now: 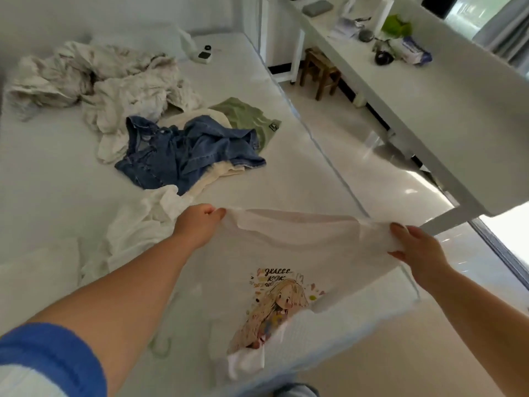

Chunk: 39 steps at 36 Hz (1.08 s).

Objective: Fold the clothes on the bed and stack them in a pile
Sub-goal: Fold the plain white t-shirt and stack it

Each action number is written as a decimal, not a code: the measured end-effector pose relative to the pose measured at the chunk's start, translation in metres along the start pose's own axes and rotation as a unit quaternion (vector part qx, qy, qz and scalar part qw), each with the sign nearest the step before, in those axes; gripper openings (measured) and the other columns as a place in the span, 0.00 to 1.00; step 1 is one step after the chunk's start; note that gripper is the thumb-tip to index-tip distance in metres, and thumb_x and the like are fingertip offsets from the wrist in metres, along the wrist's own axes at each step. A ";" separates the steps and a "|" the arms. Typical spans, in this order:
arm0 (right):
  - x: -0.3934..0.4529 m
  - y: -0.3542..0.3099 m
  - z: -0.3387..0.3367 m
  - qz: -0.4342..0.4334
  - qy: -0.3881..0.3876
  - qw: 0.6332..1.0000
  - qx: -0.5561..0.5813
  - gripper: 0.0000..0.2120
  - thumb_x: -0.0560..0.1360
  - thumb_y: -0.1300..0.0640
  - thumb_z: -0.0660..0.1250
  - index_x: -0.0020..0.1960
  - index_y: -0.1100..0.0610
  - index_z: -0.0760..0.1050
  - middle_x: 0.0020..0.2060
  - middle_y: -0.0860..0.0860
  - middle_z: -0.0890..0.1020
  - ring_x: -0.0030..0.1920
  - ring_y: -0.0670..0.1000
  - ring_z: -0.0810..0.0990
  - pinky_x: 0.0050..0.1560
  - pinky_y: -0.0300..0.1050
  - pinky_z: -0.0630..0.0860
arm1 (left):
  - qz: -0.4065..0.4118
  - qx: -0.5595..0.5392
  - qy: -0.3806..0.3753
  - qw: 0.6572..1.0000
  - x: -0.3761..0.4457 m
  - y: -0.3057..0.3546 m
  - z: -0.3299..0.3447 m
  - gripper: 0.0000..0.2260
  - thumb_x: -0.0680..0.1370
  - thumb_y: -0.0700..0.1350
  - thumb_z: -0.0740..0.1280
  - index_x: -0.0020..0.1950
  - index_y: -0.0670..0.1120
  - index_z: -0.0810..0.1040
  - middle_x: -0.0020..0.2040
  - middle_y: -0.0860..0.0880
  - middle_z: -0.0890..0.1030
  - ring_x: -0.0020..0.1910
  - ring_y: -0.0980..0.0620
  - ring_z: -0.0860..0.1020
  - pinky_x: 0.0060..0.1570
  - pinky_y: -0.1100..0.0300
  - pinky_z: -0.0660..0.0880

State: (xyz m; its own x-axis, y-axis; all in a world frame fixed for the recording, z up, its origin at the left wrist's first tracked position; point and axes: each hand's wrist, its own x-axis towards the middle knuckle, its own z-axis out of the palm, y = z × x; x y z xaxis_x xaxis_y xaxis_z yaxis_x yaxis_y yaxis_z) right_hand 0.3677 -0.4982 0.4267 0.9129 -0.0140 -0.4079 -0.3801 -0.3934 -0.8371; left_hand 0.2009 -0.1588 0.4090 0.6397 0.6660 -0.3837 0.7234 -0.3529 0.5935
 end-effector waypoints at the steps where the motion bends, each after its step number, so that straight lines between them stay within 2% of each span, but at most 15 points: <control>1: 0.013 -0.010 -0.011 -0.025 0.018 0.999 -0.029 0.08 0.76 0.56 0.67 0.38 0.54 0.76 0.36 0.54 0.76 0.39 0.54 0.75 0.44 0.47 0.79 | 0.013 0.009 0.003 1.000 0.008 0.021 0.005 0.18 0.79 0.51 0.62 0.31 0.46 0.67 0.29 0.50 0.69 0.30 0.50 0.68 0.29 0.57 0.61; 3: 0.035 -0.035 -0.037 -0.073 0.061 0.993 -0.069 0.10 0.75 0.51 0.67 0.40 0.57 0.78 0.34 0.54 0.76 0.36 0.54 0.75 0.47 0.48 0.77 | 0.055 0.017 0.008 0.998 0.025 0.067 0.012 0.17 0.79 0.52 0.60 0.33 0.46 0.69 0.31 0.50 0.70 0.33 0.49 0.70 0.30 0.57 0.61; 5: 0.047 -0.063 -0.065 -0.120 0.106 0.984 -0.073 0.13 0.74 0.49 0.67 0.42 0.59 0.79 0.33 0.54 0.75 0.34 0.54 0.74 0.38 0.39 0.75 | 0.103 0.000 0.007 0.995 0.039 0.119 0.016 0.15 0.79 0.53 0.60 0.37 0.46 0.72 0.34 0.49 0.72 0.36 0.48 0.71 0.32 0.56 0.63; 6: 0.050 -0.077 -0.080 -0.139 0.126 0.980 -0.065 0.13 0.73 0.47 0.67 0.42 0.58 0.79 0.33 0.54 0.76 0.34 0.54 0.74 0.36 0.39 0.74 | 0.131 -0.017 0.008 0.991 0.045 0.145 0.016 0.15 0.79 0.53 0.60 0.37 0.46 0.72 0.34 0.49 0.72 0.35 0.48 0.71 0.32 0.56 0.63; 9: 0.046 -0.114 -0.123 -0.167 0.170 0.971 -0.037 0.11 0.70 0.42 0.66 0.38 0.48 0.80 0.33 0.50 0.78 0.37 0.55 0.76 0.44 0.50 0.74 | 0.207 -0.061 0.017 0.976 0.052 0.222 0.011 0.16 0.80 0.53 0.60 0.35 0.47 0.71 0.31 0.51 0.71 0.30 0.54 0.69 0.29 0.59 0.62; 12: 0.029 -0.137 -0.160 -0.205 0.194 0.959 -0.003 0.09 0.69 0.42 0.67 0.36 0.45 0.80 0.31 0.46 0.79 0.35 0.52 0.76 0.42 0.48 0.74 | 0.259 -0.107 0.045 0.959 0.049 0.285 -0.002 0.15 0.79 0.55 0.61 0.35 0.49 0.73 0.32 0.52 0.73 0.31 0.56 0.69 0.30 0.62 0.63; 16: -0.003 -0.145 -0.192 -0.248 0.195 0.949 -0.002 0.16 0.64 0.39 0.68 0.39 0.52 0.79 0.29 0.47 0.76 0.36 0.52 0.72 0.41 0.48 0.69 | 0.302 -0.175 0.060 0.935 0.040 0.326 -0.019 0.14 0.78 0.54 0.63 0.44 0.45 0.79 0.41 0.48 0.77 0.38 0.51 0.73 0.36 0.61 0.67; 19: -0.027 -0.140 -0.204 -0.271 0.206 0.940 -0.015 0.12 0.66 0.41 0.67 0.40 0.48 0.80 0.29 0.44 0.78 0.35 0.46 0.74 0.40 0.42 0.71 | 0.334 -0.165 0.063 0.926 0.031 0.331 -0.026 0.14 0.78 0.54 0.64 0.46 0.43 0.79 0.42 0.46 0.77 0.40 0.50 0.72 0.37 0.60 0.67; 21: -0.041 -0.129 -0.203 -0.285 0.195 0.938 -0.038 0.07 0.69 0.44 0.67 0.39 0.46 0.80 0.28 0.42 0.79 0.30 0.40 0.73 0.34 0.32 0.70 | 0.343 -0.160 0.056 0.924 0.028 0.321 -0.028 0.12 0.78 0.53 0.63 0.41 0.48 0.78 0.39 0.49 0.76 0.37 0.52 0.72 0.36 0.62 0.67; 24: -0.063 -0.107 -0.186 -0.292 0.165 0.940 -0.066 0.06 0.73 0.51 0.67 0.38 0.50 0.78 0.27 0.45 0.76 0.27 0.41 0.70 0.28 0.29 0.64 | 0.334 -0.174 0.033 0.926 0.026 0.290 -0.030 0.08 0.78 0.52 0.64 0.40 0.53 0.77 0.36 0.56 0.76 0.35 0.60 0.72 0.34 0.68 0.68; 26: -0.081 -0.087 -0.165 -0.276 0.147 0.947 -0.079 0.08 0.75 0.55 0.67 0.37 0.50 0.78 0.26 0.46 0.75 0.27 0.42 0.69 0.28 0.30 0.64 | 0.321 -0.168 0.019 0.932 0.026 0.260 -0.033 0.06 0.77 0.50 0.66 0.41 0.52 0.78 0.38 0.55 0.77 0.36 0.59 0.73 0.34 0.71 0.69; 29: -0.113 -0.054 -0.124 -0.233 0.095 0.959 -0.129 0.10 0.74 0.57 0.67 0.35 0.48 0.77 0.25 0.45 0.75 0.27 0.43 0.70 0.29 0.32 0.64 | 0.309 -0.120 -0.016 0.943 0.026 0.206 -0.037 0.08 0.77 0.49 0.66 0.38 0.51 0.78 0.41 0.48 0.78 0.40 0.52 0.74 0.41 0.61 0.69; 31: -0.134 -0.029 -0.093 -0.198 0.059 0.964 -0.166 0.12 0.74 0.57 0.68 0.33 0.50 0.77 0.27 0.46 0.77 0.28 0.44 0.72 0.31 0.37 0.66 | 0.295 -0.079 -0.035 0.951 0.026 0.164 -0.039 0.06 0.77 0.47 0.66 0.42 0.48 0.79 0.44 0.47 0.78 0.44 0.50 0.74 0.42 0.59 0.67; 36: -0.182 0.044 -0.008 -0.133 0.001 0.962 -0.237 0.11 0.74 0.55 0.68 0.34 0.47 0.77 0.26 0.40 0.76 0.30 0.37 0.73 0.33 0.31 0.67 | 0.242 0.024 -0.085 0.966 0.037 0.042 -0.043 0.03 0.76 0.44 0.67 0.47 0.46 0.80 0.45 0.48 0.78 0.46 0.50 0.74 0.46 0.59 0.66; 39: -0.200 0.090 0.050 -0.101 -0.052 0.964 -0.242 0.15 0.75 0.58 0.66 0.37 0.39 0.77 0.30 0.32 0.79 0.35 0.31 0.76 0.35 0.25 0.68 | 0.212 0.068 -0.103 0.969 0.047 -0.036 -0.040 0.06 0.74 0.41 0.67 0.49 0.46 0.82 0.46 0.49 0.77 0.47 0.51 0.73 0.47 0.62 0.65</control>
State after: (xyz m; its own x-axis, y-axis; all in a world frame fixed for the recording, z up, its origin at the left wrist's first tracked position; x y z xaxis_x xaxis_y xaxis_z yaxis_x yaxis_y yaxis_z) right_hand 0.1430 -0.4850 0.4146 0.9318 0.1893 -0.3097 -0.0594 -0.7621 -0.6447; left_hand 0.1948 -0.0883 0.3982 0.9154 0.3014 -0.2667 0.4021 -0.6589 0.6357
